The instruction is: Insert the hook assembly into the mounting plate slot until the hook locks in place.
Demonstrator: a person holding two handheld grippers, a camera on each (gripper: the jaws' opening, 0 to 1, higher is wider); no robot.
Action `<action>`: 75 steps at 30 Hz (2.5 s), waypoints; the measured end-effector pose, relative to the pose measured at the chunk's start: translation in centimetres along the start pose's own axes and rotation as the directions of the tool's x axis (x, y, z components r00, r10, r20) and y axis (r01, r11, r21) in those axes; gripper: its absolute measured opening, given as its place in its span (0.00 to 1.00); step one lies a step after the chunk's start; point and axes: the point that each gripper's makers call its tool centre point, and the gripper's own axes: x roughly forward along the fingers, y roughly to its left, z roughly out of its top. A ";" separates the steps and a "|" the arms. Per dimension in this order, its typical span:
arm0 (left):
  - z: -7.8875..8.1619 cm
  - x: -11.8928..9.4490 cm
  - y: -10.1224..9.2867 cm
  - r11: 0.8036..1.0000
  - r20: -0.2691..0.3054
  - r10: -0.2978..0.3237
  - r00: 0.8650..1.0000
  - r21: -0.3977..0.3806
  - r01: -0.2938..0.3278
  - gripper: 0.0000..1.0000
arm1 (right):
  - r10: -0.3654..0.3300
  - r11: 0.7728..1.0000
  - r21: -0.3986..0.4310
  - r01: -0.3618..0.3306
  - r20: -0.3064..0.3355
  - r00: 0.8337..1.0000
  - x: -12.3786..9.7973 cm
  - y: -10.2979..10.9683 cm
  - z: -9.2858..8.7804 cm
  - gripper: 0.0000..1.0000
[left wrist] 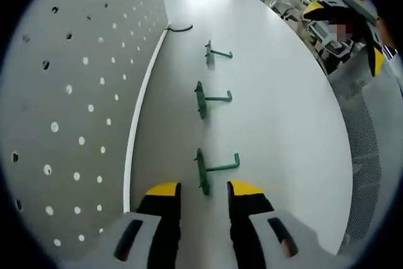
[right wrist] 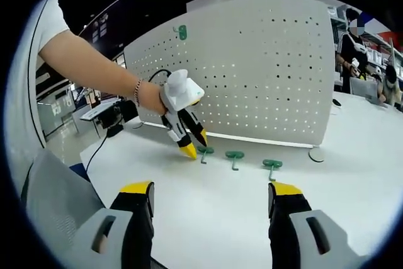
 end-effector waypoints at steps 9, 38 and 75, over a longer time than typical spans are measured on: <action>0.2 0.0 -0.2 1.000 0.018 0.006 1.000 0.024 -0.007 0.15 | 0.002 1.000 -0.001 -0.002 -0.001 1.000 0.0 0.1 0.0 0.71; 0.2 0.2 -0.1 0.998 0.009 0.026 1.000 0.061 -0.026 0.03 | -0.006 1.000 0.004 0.006 -0.003 1.000 -0.1 -0.1 0.0 0.70; 3.1 -5.1 0.2 0.986 0.404 0.161 0.901 -0.112 -0.126 0.02 | -0.017 0.999 0.030 0.016 0.040 0.999 -0.5 -0.5 0.8 0.70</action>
